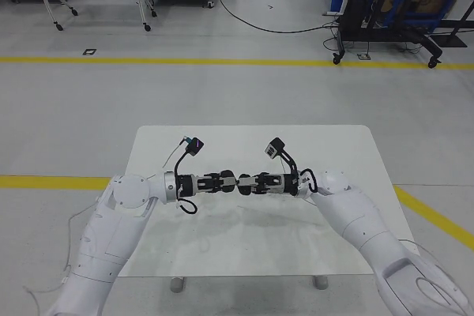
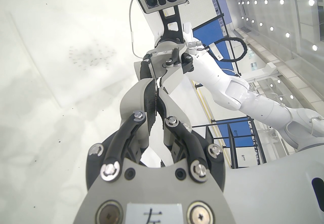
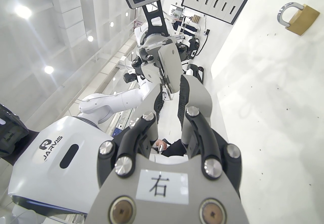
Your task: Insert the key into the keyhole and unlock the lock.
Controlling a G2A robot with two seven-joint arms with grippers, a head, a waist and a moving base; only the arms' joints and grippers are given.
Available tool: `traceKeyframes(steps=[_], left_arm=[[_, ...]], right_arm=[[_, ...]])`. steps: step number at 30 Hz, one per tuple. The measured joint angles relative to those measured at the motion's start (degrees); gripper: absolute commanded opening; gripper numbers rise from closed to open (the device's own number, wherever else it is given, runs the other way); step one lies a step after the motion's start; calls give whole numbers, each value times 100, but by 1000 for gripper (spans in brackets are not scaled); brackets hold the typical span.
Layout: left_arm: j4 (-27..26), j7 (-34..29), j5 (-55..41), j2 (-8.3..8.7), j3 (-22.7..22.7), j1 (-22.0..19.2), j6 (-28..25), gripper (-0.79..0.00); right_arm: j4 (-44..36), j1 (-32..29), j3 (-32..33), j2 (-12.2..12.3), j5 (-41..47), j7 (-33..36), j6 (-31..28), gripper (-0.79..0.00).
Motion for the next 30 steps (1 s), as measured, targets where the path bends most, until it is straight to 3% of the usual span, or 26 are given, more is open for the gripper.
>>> traceKeyframes(steps=[3,5,8,9,10,19,30], left_arm=[[-8,5,-30,11,21,-3,7,-785],[-8,2,-46,20,37,-6,5,-785],[-7,8,-49,33,55,-15,18,-767],[-7,22,-38,38,58,-16,26,-68],[-5,45,-19,43,65,-16,40,0],[10,290,-185,84,-44,-29,44,0],[-7,598,-334,120,-258,27,-10,0]], right_arm=[[-35,-12,-30,18,21,9,9,-686],[-55,-16,-52,27,44,19,19,-785],[-75,-19,-74,42,76,19,20,-785],[-78,-20,-78,47,80,11,11,-785],[-86,-23,-84,54,88,0,0,-785],[-119,-124,30,169,165,-145,-145,-785],[-243,-607,881,560,433,-700,-700,-785]])
